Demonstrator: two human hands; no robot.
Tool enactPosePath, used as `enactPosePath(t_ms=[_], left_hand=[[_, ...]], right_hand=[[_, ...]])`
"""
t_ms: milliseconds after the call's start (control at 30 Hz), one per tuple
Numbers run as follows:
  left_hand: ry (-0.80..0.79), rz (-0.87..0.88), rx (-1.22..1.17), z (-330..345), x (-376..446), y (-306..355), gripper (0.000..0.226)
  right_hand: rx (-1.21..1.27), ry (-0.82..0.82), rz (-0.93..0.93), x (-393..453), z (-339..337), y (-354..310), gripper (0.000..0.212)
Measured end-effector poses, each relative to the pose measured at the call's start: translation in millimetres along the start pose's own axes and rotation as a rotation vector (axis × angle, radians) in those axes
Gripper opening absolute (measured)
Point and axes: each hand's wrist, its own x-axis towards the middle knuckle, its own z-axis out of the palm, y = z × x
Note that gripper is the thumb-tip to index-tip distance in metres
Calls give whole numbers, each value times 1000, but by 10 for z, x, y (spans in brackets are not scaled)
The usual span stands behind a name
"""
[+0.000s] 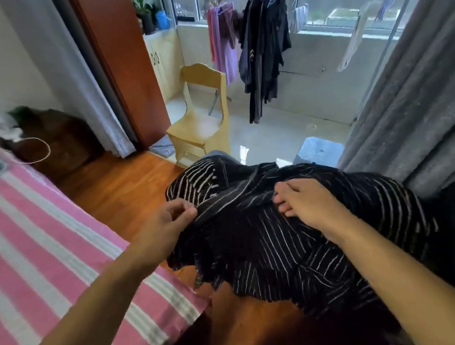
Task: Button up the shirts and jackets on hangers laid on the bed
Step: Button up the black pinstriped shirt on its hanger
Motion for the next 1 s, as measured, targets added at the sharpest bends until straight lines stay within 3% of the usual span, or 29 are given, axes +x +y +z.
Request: enactPosePath(t_ms=[67, 100, 133, 200, 233, 300, 367, 433, 500, 567, 700, 867, 933, 1000], left_hand=[[-40, 42, 20, 53, -408, 1, 20], [-43, 51, 25, 80, -576, -40, 18], [-37, 45, 24, 102, -737, -85, 17], [-18, 8, 31, 58, -1081, -193, 15], [-23, -19, 40, -20, -1269, -260, 16], [-61, -82, 60, -259, -1663, -346, 20], [-26, -122, 45, -570, -2054, -364, 23], [175, -108, 28, -921, -2405, -342, 29], [318, -61, 165, -1281, -2722, -276, 57], [261, -16, 306, -1592, -3051, -192, 73], [90, 28, 222, -2082, -3880, -228, 56], [182, 53, -9, -2775, -4974, -481, 40], [198, 35, -48, -3086, -5410, -574, 34], [255, -24, -46, -3389, -5848, -624, 43]], right_hand=[[242, -304, 97, 4, 536, -192, 32], [307, -350, 122, 1, 790, -263, 38], [329, -329, 112, 4, 1035, -295, 41], [288, -256, 12, -71, 1434, -385, 22], [275, -273, -40, -142, 1603, -461, 13], [226, -400, -143, -356, 1833, -700, 21], [200, -589, -230, -614, 1973, -975, 25], [225, -834, -282, -891, 2065, -1248, 28], [284, -1084, -314, -1193, 2187, -1492, 33], [340, -1282, -373, -1545, 2348, -1732, 30], [383, -1562, -509, -2336, 2875, -2228, 18], [396, -1738, -585, -3140, 3776, -2822, 15], [392, -1718, -601, -3334, 4021, -3067, 15], [337, -1658, -665, -3483, 4250, -3269, 15]])
